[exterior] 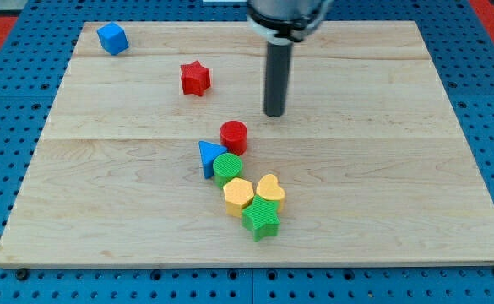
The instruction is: Move the red star and blue cube into the group of blocks
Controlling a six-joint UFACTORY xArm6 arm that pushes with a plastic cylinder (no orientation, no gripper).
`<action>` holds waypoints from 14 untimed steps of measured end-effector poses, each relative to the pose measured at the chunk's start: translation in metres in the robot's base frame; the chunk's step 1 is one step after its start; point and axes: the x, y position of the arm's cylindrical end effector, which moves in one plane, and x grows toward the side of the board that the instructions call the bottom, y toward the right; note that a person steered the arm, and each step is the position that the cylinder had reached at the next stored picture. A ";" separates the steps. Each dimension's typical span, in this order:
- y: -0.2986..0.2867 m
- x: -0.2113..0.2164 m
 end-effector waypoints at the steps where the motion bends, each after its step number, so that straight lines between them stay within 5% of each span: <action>1: -0.015 0.042; 2: -0.003 0.046; 3: 0.041 -0.039; 4: 0.000 -0.099; 6: -0.119 -0.054; 7: -0.104 -0.003; 8: -0.141 -0.058; 9: -0.180 -0.035; 10: -0.162 0.016; 12: -0.082 0.035; 13: -0.084 0.011; 14: -0.100 -0.063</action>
